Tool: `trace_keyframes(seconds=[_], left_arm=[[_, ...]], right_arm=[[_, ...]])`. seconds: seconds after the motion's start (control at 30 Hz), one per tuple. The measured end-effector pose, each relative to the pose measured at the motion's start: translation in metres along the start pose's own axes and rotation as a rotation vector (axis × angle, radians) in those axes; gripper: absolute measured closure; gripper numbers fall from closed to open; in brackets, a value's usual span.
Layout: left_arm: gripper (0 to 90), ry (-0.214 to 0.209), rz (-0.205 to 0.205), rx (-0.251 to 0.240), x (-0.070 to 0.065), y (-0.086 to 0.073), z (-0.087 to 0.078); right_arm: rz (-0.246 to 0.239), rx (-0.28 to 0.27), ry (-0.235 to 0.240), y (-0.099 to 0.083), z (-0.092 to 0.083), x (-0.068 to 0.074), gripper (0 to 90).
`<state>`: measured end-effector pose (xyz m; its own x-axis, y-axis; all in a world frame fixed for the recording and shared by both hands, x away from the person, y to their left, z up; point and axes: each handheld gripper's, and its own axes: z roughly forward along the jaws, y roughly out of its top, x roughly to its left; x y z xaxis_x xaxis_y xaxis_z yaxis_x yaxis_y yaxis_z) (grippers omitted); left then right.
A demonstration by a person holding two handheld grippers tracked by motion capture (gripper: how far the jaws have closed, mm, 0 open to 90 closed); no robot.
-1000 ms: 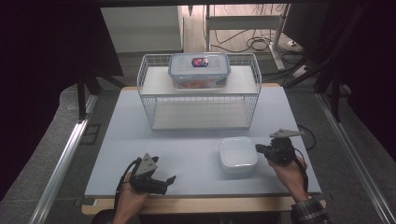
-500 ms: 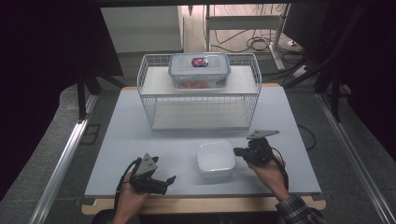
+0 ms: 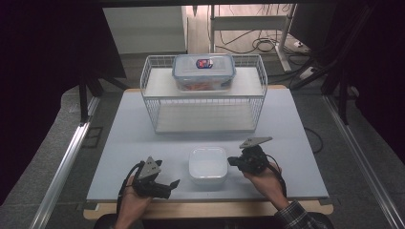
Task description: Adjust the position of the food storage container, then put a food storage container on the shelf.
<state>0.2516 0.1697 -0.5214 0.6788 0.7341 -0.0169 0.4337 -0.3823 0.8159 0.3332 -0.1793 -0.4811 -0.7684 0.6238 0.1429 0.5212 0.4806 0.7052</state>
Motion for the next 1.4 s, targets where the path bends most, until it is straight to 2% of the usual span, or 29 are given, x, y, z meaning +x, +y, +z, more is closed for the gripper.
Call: trace_keyframes(seconds=[0.1, 0.17, 0.23, 0.27, 0.33, 0.37, 0.4, 0.43, 0.47, 0.53, 0.57, 0.63, 0.7, 0.77, 0.9, 1.03, 1.23, 1.33, 1.4], left_arm=[[4.5, -0.006, -0.007, -0.001, 0.001, 0.0, -0.001], [4.5, -0.012, -0.013, 0.002, 0.002, 0.0, -0.002], [4.6, -0.013, -0.016, 0.008, 0.002, 0.0, -0.002], [4.7, -0.013, -0.016, 0.008, 0.002, 0.0, -0.002], [4.7, -0.017, -0.02, 0.014, 0.003, 0.0, -0.001], [4.8, -0.02, -0.019, 0.017, 0.002, 0.0, -0.001], [4.8, -0.02, -0.019, 0.017, 0.002, 0.0, -0.001], [4.8, -0.019, -0.016, 0.02, 0.002, 0.0, -0.001], [4.8, -0.019, -0.016, 0.02, 0.002, 0.0, -0.001], [4.8, -0.019, -0.017, 0.022, 0.003, -0.001, -0.001], [4.7, -0.016, -0.016, 0.02, 0.003, -0.001, 0.0], [4.4, -0.012, -0.012, 0.018, 0.003, -0.002, 0.0], [4.3, -0.012, -0.015, 0.019, 0.003, -0.002, 0.0], [4.1, -0.015, -0.021, 0.027, 0.003, -0.002, 0.001], [3.8, -0.018, -0.025, 0.025, 0.003, -0.002, 0.001], [4.1, -0.037, -0.051, 0.009, 0.004, 0.0, 0.0], [4.2, -0.05, -0.061, 0.016, 0.003, 0.006, -0.001], [3.6, -0.074, -0.06, 0.02, 0.002, 0.012, -0.001], [5.7, -0.122, -0.064, 0.032, 0.001, 0.018, 0.0]], right_arm=[[-0.017, -0.028, -0.044, -0.002, -0.006, -0.003, 80.3], [-0.029, -0.059, -0.065, -0.005, -0.016, -0.005, 68.9], [-0.03, -0.074, -0.054, -0.007, -0.022, -0.007, 57.8], [-0.03, -0.074, -0.054, -0.007, -0.022, -0.007, 57.8], [-0.036, -0.072, -0.064, -0.01, -0.027, -0.008, 48.3], [-0.048, -0.076, -0.063, -0.013, -0.03, -0.008, 39.4], [-0.048, -0.076, -0.063, -0.013, -0.03, -0.008, 39.4], [-0.055, -0.093, -0.054, -0.017, -0.032, -0.008, 26.8], [-0.055, -0.093, -0.054, -0.017, -0.032, -0.008, 26.8], [-0.082, -0.125, -0.031, -0.021, -0.033, -0.006, 13.0], [-0.091, -0.134, -0.038, -0.023, -0.033, -0.006, 7.4], [-0.09, -0.138, -0.056, -0.028, -0.032, -0.002, 4.0], [-0.103, -0.13, -0.049, -0.033, -0.032, -0.002, 2.4], [-0.087, -0.119, -0.041, -0.039, -0.032, -0.003, 1.4], [-0.077, -0.121, -0.047, -0.039, -0.03, -0.005, 1.3], [-0.081, -0.108, -0.069, -0.037, -0.03, -0.004, 0.5], [-0.072, -0.123, -0.068, -0.031, -0.031, -0.002, 0.5], [-0.071, -0.115, -0.059, -0.027, -0.031, 0.001, 0.6], [-0.058, -0.101, -0.064, -0.025, -0.029, 0.003, 1.2]])
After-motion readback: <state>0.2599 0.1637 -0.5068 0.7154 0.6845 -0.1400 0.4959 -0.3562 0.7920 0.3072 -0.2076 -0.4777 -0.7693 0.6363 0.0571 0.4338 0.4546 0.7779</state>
